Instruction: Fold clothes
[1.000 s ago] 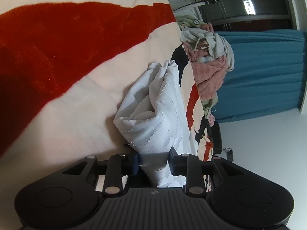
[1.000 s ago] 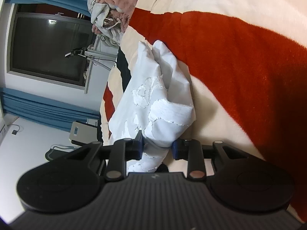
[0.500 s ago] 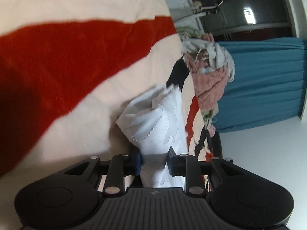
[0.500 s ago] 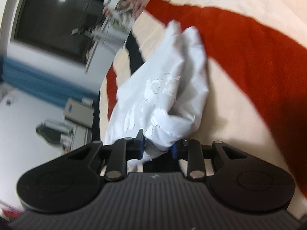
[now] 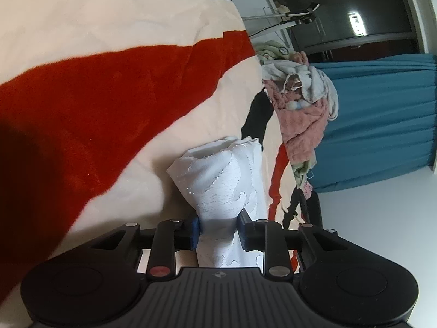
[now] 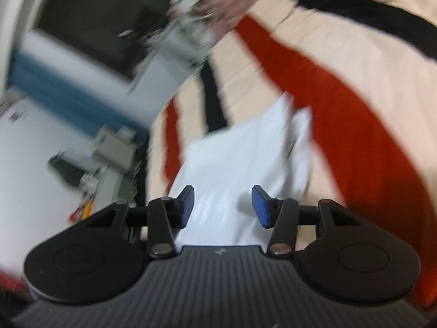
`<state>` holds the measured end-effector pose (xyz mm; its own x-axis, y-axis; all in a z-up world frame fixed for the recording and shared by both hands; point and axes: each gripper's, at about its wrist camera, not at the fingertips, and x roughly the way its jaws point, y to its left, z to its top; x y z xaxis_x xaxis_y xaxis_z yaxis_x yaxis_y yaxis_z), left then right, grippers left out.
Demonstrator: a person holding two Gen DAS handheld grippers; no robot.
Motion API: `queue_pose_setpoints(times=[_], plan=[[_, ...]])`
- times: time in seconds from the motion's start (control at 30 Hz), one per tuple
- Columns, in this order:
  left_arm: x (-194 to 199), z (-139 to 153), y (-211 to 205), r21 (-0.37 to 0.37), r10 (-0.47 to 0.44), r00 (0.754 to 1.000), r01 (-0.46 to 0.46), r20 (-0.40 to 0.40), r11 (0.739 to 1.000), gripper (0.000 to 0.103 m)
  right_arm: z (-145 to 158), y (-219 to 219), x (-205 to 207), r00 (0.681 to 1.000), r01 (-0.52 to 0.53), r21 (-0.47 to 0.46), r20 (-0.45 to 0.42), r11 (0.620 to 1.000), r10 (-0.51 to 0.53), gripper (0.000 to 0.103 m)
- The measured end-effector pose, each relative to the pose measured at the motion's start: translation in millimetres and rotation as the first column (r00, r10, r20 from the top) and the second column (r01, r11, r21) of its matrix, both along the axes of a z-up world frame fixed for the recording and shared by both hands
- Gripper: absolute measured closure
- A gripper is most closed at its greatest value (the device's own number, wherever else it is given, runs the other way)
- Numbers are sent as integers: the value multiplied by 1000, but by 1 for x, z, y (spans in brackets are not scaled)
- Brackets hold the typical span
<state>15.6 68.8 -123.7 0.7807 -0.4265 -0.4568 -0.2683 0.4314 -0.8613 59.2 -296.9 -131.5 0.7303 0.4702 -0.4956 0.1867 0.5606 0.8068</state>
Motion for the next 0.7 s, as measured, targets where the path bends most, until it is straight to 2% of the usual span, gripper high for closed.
queue_pose_setpoints(times=[0.17,0.27,0.3,0.33,0.43,0.53,0.6,0.7], plan=[[2,-2,-3,9,7,1000,-7,-10,1000,69,0,-24,32,998,69,-46,8,997,-69,58],[3,-4,-4,13,12,1000,-12,-13,1000,68,0,-37,51,994,106,-72,15,992,-105,75],[3,-4,-4,14,13,1000,-13,-13,1000,69,-3,-34,53,995,94,-79,19,992,-93,87],[3,-4,-5,16,15,1000,-15,-13,1000,68,-4,-31,53,996,85,-105,34,991,-82,95],[3,-3,-6,29,20,1000,-20,-13,999,70,4,-25,47,992,105,-162,80,981,-93,98],[2,-1,-9,49,18,1000,-18,-7,999,72,15,-29,28,980,181,-209,119,961,-158,99],[1,0,-10,60,19,1000,-19,-5,998,72,15,-33,18,971,237,-273,104,932,-216,100],[0,0,-10,56,22,1000,-21,-7,998,72,5,-44,8,955,293,-298,45,909,-293,100]])
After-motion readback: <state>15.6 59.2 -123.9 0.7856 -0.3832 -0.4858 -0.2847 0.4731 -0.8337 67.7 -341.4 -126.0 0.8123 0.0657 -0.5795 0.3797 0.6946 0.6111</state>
